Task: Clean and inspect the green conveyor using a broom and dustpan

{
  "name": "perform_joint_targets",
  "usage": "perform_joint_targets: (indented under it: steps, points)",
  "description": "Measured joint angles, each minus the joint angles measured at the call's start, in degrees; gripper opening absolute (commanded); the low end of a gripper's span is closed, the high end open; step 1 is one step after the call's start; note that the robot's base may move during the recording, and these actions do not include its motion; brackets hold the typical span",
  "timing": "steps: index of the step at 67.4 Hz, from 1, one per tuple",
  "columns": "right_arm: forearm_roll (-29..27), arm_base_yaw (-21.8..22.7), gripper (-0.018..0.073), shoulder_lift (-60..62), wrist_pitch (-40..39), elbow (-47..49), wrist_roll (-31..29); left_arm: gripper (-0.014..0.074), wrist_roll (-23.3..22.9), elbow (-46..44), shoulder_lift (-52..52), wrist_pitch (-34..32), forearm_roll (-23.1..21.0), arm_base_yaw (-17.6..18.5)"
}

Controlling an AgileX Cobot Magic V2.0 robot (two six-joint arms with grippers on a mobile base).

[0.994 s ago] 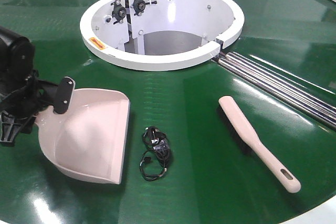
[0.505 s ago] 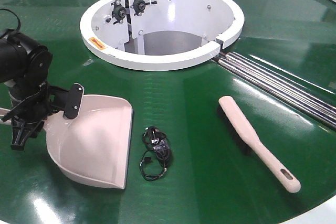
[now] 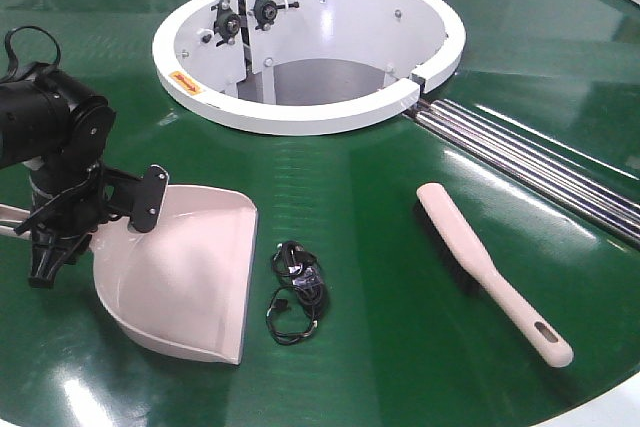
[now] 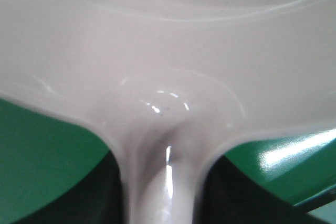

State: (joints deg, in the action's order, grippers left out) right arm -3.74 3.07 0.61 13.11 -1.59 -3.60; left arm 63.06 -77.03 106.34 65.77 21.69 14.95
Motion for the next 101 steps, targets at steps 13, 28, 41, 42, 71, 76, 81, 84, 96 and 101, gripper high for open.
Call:
perform_joint_targets:
  steps: [13,28,41,42,71,76,81,84,96,101]
  points:
    - [0.00,0.00,-0.0009,0.00,0.00,0.00,0.00,-0.0007,-0.33,0.00,0.00,1.16,-0.05,0.06]
    - [0.00,0.00,-0.0009,0.00,0.00,0.00,0.00,-0.0007,-0.68,0.00,0.00,2.37,-0.31,0.07]
    - [0.00,0.00,-0.0009,0.00,0.00,0.00,0.00,-0.0007,-0.72,0.00,0.00,2.50,-0.31,0.07]
    - [0.00,0.00,-0.0009,0.00,0.00,0.00,0.00,-0.0007,-0.72,0.00,0.00,2.50,-0.31,0.07]
    - [0.00,0.00,-0.0009,0.00,0.00,0.00,0.00,-0.0007,-0.72,0.00,0.00,2.54,-0.33,0.07]
    - [0.00,0.00,-0.0009,0.00,0.00,0.00,0.00,-0.0007,-0.72,0.00,0.00,2.54,-0.33,0.10]
    - [0.00,0.00,-0.0009,0.00,0.00,0.00,0.00,-0.0007,-0.72,0.00,0.00,2.54,-0.33,0.10]
    - [0.00,0.00,-0.0009,0.00,0.00,0.00,0.00,-0.0007,-0.72,0.00,0.00,2.54,-0.33,0.10]
    - [0.00,0.00,-0.0009,0.00,0.00,0.00,0.00,-0.0007,-0.79,0.00,0.00,2.54,-0.33,0.18]
    - [0.00,0.00,-0.0009,0.00,-0.18,0.00,0.00,-0.0007,-0.79,0.00,0.00,2.54,-0.33,0.18]
